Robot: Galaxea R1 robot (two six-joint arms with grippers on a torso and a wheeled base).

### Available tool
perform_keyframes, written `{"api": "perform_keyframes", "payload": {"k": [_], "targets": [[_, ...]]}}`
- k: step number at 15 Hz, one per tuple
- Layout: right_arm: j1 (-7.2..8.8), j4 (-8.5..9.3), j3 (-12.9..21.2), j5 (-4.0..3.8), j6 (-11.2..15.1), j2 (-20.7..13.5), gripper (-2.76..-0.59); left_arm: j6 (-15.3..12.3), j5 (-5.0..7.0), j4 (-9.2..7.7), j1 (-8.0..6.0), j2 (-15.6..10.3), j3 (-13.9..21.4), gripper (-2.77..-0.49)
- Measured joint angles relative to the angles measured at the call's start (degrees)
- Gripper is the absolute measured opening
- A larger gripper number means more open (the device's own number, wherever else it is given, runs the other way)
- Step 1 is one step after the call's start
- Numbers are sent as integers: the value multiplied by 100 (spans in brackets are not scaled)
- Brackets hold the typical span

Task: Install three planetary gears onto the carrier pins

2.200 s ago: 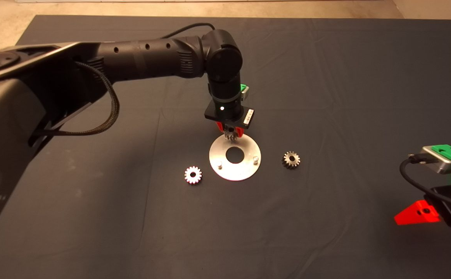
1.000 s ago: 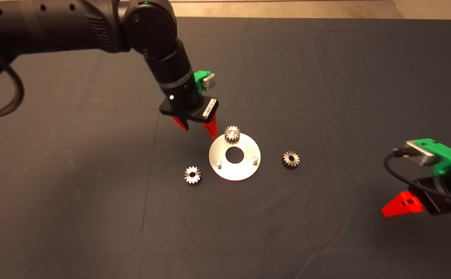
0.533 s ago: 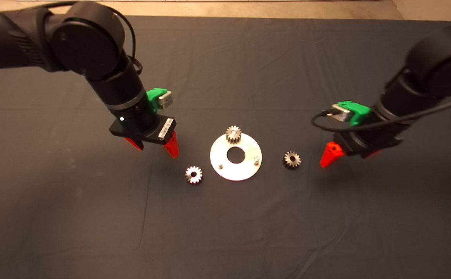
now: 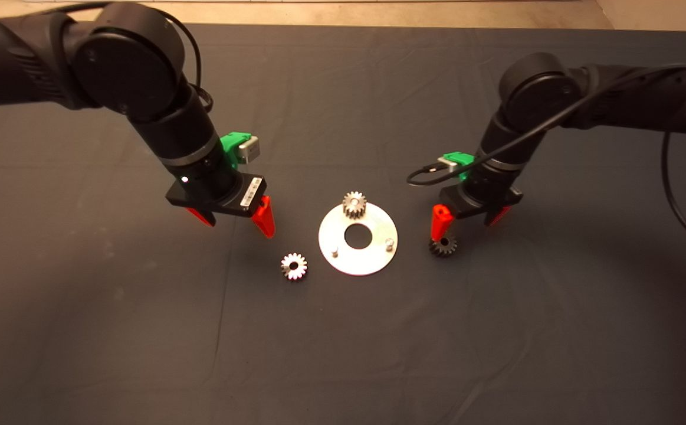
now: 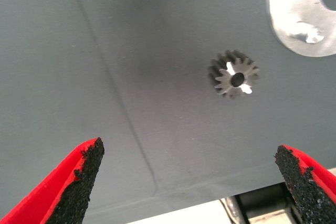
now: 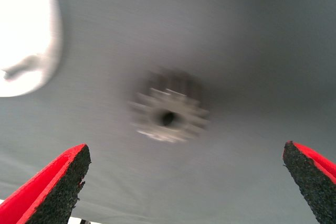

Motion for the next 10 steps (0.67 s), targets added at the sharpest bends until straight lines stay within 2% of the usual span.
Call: {"api": "perform_keyframes", "payload": {"k": [2, 3, 4, 6, 7, 8, 10], "targets": [[-2, 0, -78, 23, -41, 149, -63, 45, -82, 67, 46, -74, -7, -93], [-16, 0, -109, 20, -59, 174, -63, 67, -174, 88, 87, -107, -24, -93], [-35, -1, -141, 15, -67, 191, -63, 73, -336, 119, 153, -140, -27, -93], [-79, -4, -174, 9, -87, 224, -63, 111, -646, 143, 432, -305, -27, -93], [-93, -4, -185, 0, -91, 242, -63, 228, -717, 162, 586, -418, -27, -93], [-93, -4, -190, -7, -104, 270, -63, 341, -781, 191, 684, -476, -27, -93], [-93, -4, -187, 20, -104, 351, -63, 526, -888, 232, 746, -516, -27, -93]]}}
